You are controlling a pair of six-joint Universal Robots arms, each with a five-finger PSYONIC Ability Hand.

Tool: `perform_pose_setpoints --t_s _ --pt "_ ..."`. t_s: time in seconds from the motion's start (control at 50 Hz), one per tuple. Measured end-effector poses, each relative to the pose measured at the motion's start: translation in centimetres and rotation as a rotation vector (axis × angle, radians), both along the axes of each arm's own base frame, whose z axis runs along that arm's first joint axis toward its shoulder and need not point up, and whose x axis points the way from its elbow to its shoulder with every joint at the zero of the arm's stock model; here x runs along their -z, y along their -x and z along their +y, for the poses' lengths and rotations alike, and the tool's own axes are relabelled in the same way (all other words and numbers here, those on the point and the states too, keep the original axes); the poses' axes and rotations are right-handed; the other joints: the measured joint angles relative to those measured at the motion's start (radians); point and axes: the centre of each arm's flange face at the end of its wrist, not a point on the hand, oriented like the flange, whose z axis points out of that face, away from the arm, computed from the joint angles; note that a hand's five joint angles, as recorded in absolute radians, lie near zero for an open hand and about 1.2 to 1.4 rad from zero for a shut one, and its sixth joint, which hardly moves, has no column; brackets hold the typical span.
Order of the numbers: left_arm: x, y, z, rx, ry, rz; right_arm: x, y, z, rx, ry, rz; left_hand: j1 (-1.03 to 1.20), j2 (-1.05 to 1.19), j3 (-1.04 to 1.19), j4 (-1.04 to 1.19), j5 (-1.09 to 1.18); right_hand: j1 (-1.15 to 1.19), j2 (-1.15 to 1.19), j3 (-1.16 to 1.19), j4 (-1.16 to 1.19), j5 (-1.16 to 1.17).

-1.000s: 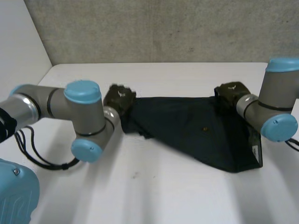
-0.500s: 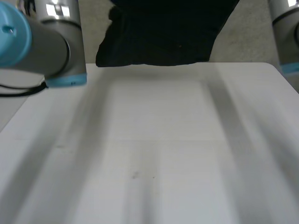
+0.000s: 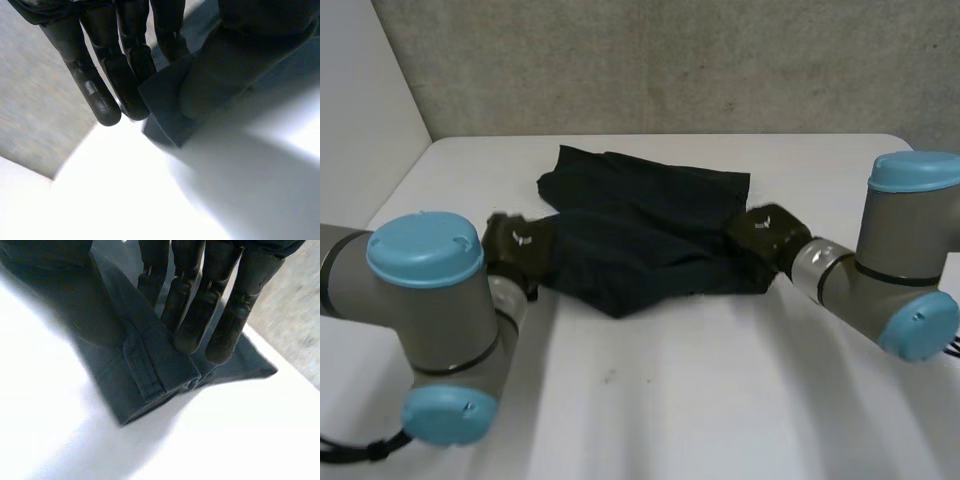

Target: Fold the shorts.

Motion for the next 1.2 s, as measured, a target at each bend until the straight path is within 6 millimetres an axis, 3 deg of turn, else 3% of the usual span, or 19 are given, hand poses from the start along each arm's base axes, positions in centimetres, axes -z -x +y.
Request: perform_pose_setpoints --t_s 0.16,0.18,0.2,0.22,0.26,0.32,0.54,0.76,1.04,1.12,1.16,1.2 --pt "-0.3 -1.9 4.2 0.02 -0.159 -0.107 -0.8 1.6 3.8 0.003 -0.099 0.072 0.0 0.0 0.0 0.0 0.0 0.0 0.0 0.0 0.0 0.002" --pt "-0.3 -2.1 4.8 0.025 -0.182 -0.12 -0.8 1.9 4.6 0.002 -0.113 0.075 -0.076 -0.14 -0.131 -0.125 -0.075 0.0 0.0 0.004 0.0 0.03" --pt "-0.3 -2.2 4.9 0.027 -0.188 -0.124 -0.7 2.0 4.7 0.001 -0.114 0.076 -0.076 -0.14 -0.131 -0.125 -0.075 0.0 0.0 0.004 0.0 0.03" --pt "-0.4 -2.4 5.4 0.031 -0.2 -0.13 -0.6 2.1 5.2 0.0 -0.119 0.076 -0.407 -0.436 -0.422 -0.419 -0.365 0.0 0.0 0.004 0.0 0.03" --pt "-0.6 -2.4 5.7 0.033 -0.2 -0.127 -0.2 2.4 5.9 0.0 -0.115 0.071 -0.701 -0.682 -0.667 -0.689 -0.637 0.0 0.0 0.004 0.0 0.03" --pt "-1.4 -2.4 5.5 0.028 -0.159 -0.086 0.7 2.8 6.7 0.003 -0.077 0.054 -0.816 -0.867 -0.852 -0.875 -0.839 0.0 0.0 0.004 0.0 0.03" --pt "-3.1 -3.1 2.7 -0.001 -0.1 0.15 2.4 3.9 7.3 0.034 -0.016 0.016 -0.728 -0.802 -0.794 -0.805 -0.761 0.0 0.0 0.004 0.0 0.03" --pt "-0.4 -3.4 2.9 0.045 -0.289 0.245 2.7 3.9 7.3 0.023 -0.012 0.004 -0.605 -0.674 -0.668 -0.672 -0.63 0.001 0.0 0.004 0.0 0.03" --pt "3.2 -2.6 1.0 0.038 -0.302 0.215 2.8 3.8 7.5 0.02 -0.014 0.004 -0.528 -0.597 -0.591 -0.597 -0.56 0.006 0.0 0.004 0.0 0.03" --pt "3.9 -2.5 0.4 0.036 -0.303 0.207 2.8 3.8 7.5 0.02 -0.015 0.004 -0.275 -0.371 -0.364 -0.374 -0.342 0.006 0.0 0.004 0.0 0.03" --pt "4.0 -2.5 0.3 0.035 -0.303 0.203 2.8 3.8 7.5 0.02 -0.015 0.004 0.002 -0.068 -0.073 -0.078 -0.054 0.006 0.0 0.004 0.0 0.03" --pt "4.1 -2.5 0.2 0.035 -0.302 0.201 2.8 3.8 7.5 0.02 -0.015 0.004 0.006 -0.014 -0.017 -0.016 -0.016 0.006 0.0 0.004 0.0 0.03"
